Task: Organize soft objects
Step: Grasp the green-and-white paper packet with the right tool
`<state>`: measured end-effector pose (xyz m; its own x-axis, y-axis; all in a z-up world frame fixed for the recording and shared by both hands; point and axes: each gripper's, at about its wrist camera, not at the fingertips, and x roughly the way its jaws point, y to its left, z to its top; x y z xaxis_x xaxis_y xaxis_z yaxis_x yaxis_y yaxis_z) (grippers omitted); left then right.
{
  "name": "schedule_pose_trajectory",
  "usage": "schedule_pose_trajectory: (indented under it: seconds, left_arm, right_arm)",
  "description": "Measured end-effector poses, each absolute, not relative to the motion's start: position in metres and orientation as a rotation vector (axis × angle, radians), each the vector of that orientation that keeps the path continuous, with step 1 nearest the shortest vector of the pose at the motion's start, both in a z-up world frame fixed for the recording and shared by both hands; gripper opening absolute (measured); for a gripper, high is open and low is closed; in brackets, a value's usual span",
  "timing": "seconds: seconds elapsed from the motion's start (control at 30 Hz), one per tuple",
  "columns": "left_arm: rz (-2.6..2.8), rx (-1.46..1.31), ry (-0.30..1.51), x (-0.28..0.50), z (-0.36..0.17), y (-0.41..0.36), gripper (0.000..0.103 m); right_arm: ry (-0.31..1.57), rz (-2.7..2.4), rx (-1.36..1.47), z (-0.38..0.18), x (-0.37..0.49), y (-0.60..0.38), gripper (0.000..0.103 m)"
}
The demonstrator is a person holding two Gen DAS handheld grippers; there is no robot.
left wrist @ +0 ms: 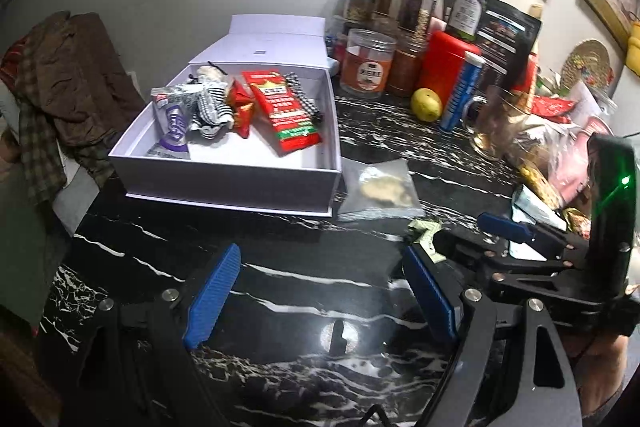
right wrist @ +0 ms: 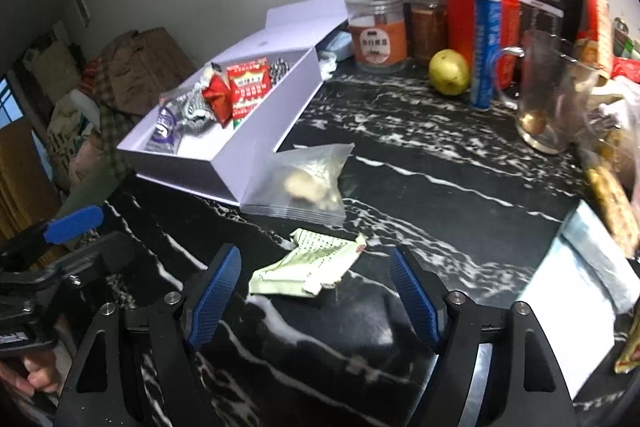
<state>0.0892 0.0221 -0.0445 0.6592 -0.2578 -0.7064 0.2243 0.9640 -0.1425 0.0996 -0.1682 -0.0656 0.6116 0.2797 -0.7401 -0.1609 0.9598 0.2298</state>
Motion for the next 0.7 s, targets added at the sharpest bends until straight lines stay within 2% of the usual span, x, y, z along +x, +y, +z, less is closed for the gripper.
schedule_pose_trajectory:
  seconds: [0.2,0.3,0.37,0.4,0.7]
  left_arm:
    - [-0.266,-0.049,0.812,0.104,-0.047,0.025,0.084]
    - [-0.282,-0.054,0.807,0.111,-0.047,0.021,0.084]
    - [-0.293,-0.055,0.803,0.116,-0.048,0.017,0.084]
    - [-0.298,-0.055,0.802,0.118,-0.049,0.015,0.084]
    - [-0.371,-0.057,0.773,0.132,-0.047,-0.011,0.084]
  right_arm:
    - [0.929,0.251,0.133,-0.081,0.118,-0.159,0.073]
    - [0.946,0.256,0.091,-0.087,0.121,-0.151,0.067]
    - [0.964,0.250,0.057,-0.092,0.122,-0.147,0.048]
    - [0.966,0.247,0.048,-0.093,0.122,-0.147,0.046]
    - [0.946,0.239,0.090,-0.089,0.116,-0.179,0.035]
